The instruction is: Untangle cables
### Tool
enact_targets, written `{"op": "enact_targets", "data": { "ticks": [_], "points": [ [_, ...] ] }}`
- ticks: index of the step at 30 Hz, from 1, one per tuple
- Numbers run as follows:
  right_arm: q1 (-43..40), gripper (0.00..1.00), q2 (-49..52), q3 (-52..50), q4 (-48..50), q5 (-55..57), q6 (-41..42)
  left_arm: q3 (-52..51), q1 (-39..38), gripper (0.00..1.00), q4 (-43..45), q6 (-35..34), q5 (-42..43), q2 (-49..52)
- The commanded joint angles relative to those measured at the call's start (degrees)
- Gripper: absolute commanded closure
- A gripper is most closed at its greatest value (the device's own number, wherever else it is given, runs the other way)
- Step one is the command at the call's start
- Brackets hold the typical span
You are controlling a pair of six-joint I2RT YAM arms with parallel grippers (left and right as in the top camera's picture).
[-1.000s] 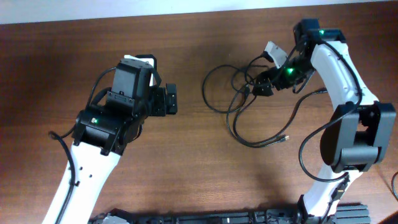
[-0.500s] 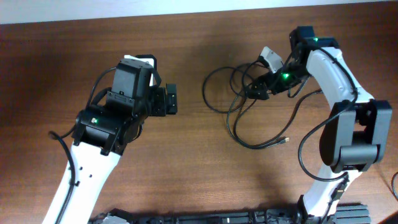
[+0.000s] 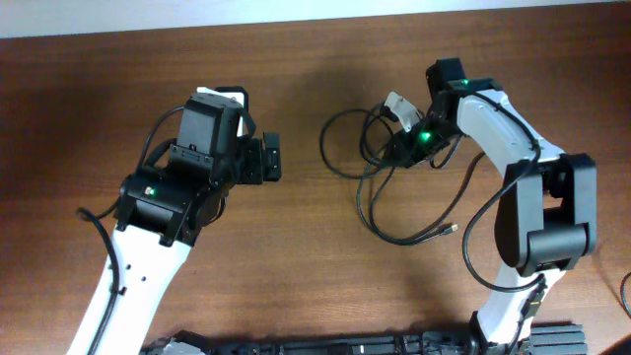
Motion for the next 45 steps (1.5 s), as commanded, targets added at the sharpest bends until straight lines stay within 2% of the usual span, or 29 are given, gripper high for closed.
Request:
{"op": "enact_targets", "data": {
  "ticks": [1, 8, 10, 21, 27, 32, 40, 45],
  "points": [
    [-0.7, 0.96, -0.2, 6.7, -5.9, -1.2, 0.8, 0.6, 0.3, 0.01, -0.1, -0.6, -0.6, -0.9],
    [-0.7, 0.96, -0.5, 26.4, -23.0, -0.2, 0.9, 0.6, 0.3, 0.01, -0.1, -0.6, -0.6, -0.9],
    [-0.7, 0.96, -0.5, 36.7, -27.6, 0.0, 2.6, 0.6, 0.3, 0.01, -0.1, -0.6, -0.6, -0.9],
    [-0.7, 0.96, -0.5, 74.7, -28.3, 3.0, 19.2, 0.6, 0.3, 0.01, -0.1, -0.6, -0.6, -0.9],
    [-0.7, 0.96, -0.5, 91.2, -26.8, 3.0, 20.9, 0.6, 0.3, 0.01, -0.1, -0.6, -0.6, -0.9],
    [-0.7, 0.96, -1.2, 96.9, -22.9, 5.4, 22.9, 0.6, 0.3, 0.01, -0.1, -0.6, -0.6, -0.9],
    [-0.7, 0.96, -2.8, 96.9, -17.2, 26.0, 25.3, 0.6, 0.3, 0.01, -0.1, -0.6, -0.6, -0.9],
    [-0.7, 0.96, -2.7, 96.9, -15.9, 45.3, 25.3, 0.6, 0.3, 0.01, -0.1, -0.6, -0.6, -0.9]
  ]
}}
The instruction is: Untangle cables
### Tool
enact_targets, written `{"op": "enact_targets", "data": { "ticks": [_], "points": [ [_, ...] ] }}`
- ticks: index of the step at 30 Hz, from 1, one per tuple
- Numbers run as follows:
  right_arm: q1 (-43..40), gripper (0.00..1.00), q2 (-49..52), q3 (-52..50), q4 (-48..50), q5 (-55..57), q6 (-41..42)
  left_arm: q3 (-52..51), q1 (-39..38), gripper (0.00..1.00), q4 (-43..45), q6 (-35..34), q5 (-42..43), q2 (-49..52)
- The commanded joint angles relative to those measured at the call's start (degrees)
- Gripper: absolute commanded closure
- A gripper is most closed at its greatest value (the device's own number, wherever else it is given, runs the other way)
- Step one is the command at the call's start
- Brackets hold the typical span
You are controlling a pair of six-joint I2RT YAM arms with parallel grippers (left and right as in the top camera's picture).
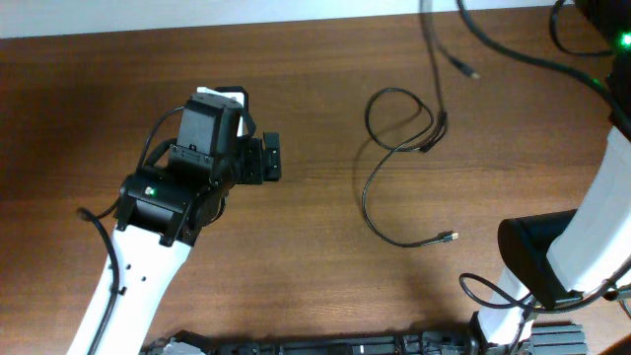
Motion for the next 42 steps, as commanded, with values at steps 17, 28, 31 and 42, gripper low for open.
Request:
{"op": "enact_targets", "data": {
  "ticks": [17, 28, 31, 42],
  "points": [
    [-22.0, 0.96, 1.4, -13.8, -3.9, 27.4, 7.3, 0.6, 0.3, 0.01, -0.1, -0.6, -0.6, -0.9],
    [-37.8, 0.96, 1.6, -44.7, 3.1, 14.8, 14.8, 0.6, 0.3, 0.01, -0.1, -0.6, -0.6, -0.9],
    [-41.3, 0.96, 1.6, -49.5, 3.4, 14.8, 19.4, 0.6, 0.3, 0.01, -0.1, -0.6, -0.6, -0.9],
    [-50.1, 0.03, 1.6, -56.4, 3.3, 6.7, 27.6, 0.6, 0.3, 0.01, -0.1, -0.6, -0.6, -0.9]
  ]
}}
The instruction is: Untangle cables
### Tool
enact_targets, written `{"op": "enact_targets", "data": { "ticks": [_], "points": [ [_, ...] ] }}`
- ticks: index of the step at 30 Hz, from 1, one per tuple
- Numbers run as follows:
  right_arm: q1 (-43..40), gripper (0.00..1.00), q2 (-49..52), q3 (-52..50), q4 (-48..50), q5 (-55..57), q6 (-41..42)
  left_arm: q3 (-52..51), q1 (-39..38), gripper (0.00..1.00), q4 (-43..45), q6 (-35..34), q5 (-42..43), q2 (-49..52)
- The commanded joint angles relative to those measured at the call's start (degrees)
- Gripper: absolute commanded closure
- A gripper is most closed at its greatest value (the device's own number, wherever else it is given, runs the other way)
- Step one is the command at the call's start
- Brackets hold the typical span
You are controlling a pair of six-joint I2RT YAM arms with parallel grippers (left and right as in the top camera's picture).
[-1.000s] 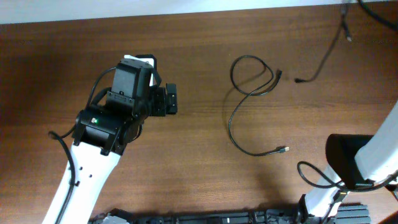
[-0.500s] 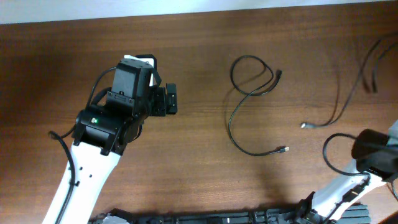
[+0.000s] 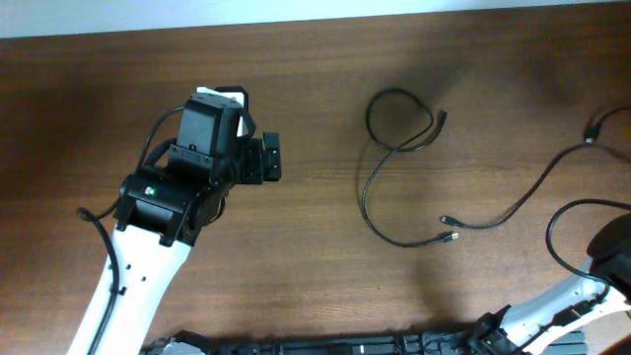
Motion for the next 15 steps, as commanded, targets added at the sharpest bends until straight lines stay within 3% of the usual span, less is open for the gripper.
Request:
{"op": "enact_targets", "data": {
  "ticks": [1, 4, 10, 15],
  "points": [
    [-0.4, 0.03, -0.7, -0.3, 0.1, -5.0, 1.7, 0.6, 0.3, 0.01, -0.1, -0.6, -0.6, -0.9],
    [0.1, 0.02, -0.7, -0.3, -0.3, -7.4, 0.9, 0.6, 0.3, 0.01, -0.1, -0.6, -0.6, -0.9],
    [3.7, 0.02, -0.7, -0.3, -1.4, -20.5, -12.5, 0.6, 0.3, 0.01, -0.1, -0.6, -0.6, -0.9],
    [11.4, 0.01, -0.7, -0.4, -4.9, -21.4, -16.6, 0.6, 0.3, 0.01, -0.1, -0.6, -0.6, -0.9]
  ]
}}
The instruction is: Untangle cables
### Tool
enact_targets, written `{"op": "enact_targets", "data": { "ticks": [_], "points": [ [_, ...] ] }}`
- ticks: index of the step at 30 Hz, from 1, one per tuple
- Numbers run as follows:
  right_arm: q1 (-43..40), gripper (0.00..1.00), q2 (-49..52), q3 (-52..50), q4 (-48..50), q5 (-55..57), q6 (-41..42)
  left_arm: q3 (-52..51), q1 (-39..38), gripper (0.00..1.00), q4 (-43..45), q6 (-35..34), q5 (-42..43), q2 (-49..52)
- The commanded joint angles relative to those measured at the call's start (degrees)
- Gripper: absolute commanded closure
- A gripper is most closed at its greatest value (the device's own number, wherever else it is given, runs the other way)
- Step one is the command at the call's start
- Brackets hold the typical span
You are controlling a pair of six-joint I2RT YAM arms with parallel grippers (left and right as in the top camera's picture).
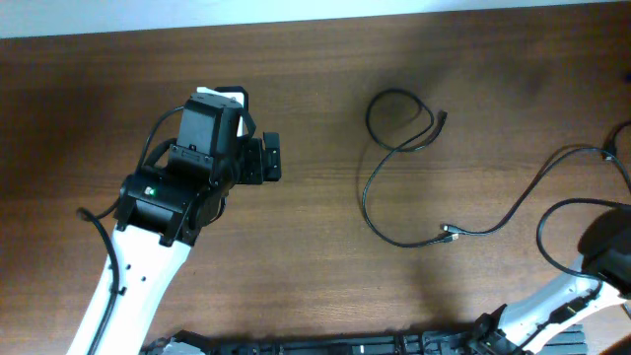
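Observation:
One black cable point(367, 192) lies mid-table, with a loop at the back and its plug near the front. A second, thinner black cable point(523, 200) runs from beside that plug out to the right edge, where its far end point(618, 136) leaves the overhead view. The two cables meet only around the plug ends point(450, 233). My left gripper point(270, 159) hovers left of the cables, open and empty. My right gripper is out of view; only the lower part of the right arm point(603, 247) shows at the bottom right.
The left arm's white link point(128, 286) crosses the front left of the brown table point(296, 256). The right arm's own wiring point(548, 237) loops at the front right. A black rail point(325, 345) runs along the front edge.
The thinner cable has shifted slightly. Its far end is now further right at the table edge, and its near end sits closer to the other cable's plug. The left arm has not moved.
My right gripper was down in the tangled cables at the back middle. Then it was out at the back right with one cable hanging up out of the pile. After that the cable lay stretched to the right, and now rests beside the looped one.

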Motion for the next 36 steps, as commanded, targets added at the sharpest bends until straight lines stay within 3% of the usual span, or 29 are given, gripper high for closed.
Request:
{"op": "enact_targets", "data": {
  "ticks": [1, 11, 26, 30, 32, 36],
  "points": [
    [6.2, 0.01, -0.7, -0.3, -1.9, -2.9, -4.3, 0.6, 0.3, 0.01, -0.1, -0.6, -0.6, -0.9],
    [24.5, 0.01, -0.5, -4.0, -1.9, -2.7, -3.5, 0.6, 0.3, 0.01, -0.1, -0.6, -0.6, -0.9],
    [42.9, 0.02, -0.5, -30.6, 19.1, -7.6, 7.9, 0.6, 0.3, 0.01, -0.1, -0.6, -0.6, -0.9],
    [45.2, 0.12, -0.5, -35.3, 22.1, -6.1, 10.2, 0.6, 0.3, 0.01, -0.1, -0.6, -0.6, -0.9],
    [45.7, 0.3, -0.5, -36.8, 22.4, -4.0, 13.7, 0.6, 0.3, 0.01, -0.1, -0.6, -0.6, -0.9],
    [45.7, 0.33, -0.5, -38.4, 24.0, -3.9, 14.0, 0.6, 0.3, 0.01, -0.1, -0.6, -0.6, -0.9]
  ]
}}
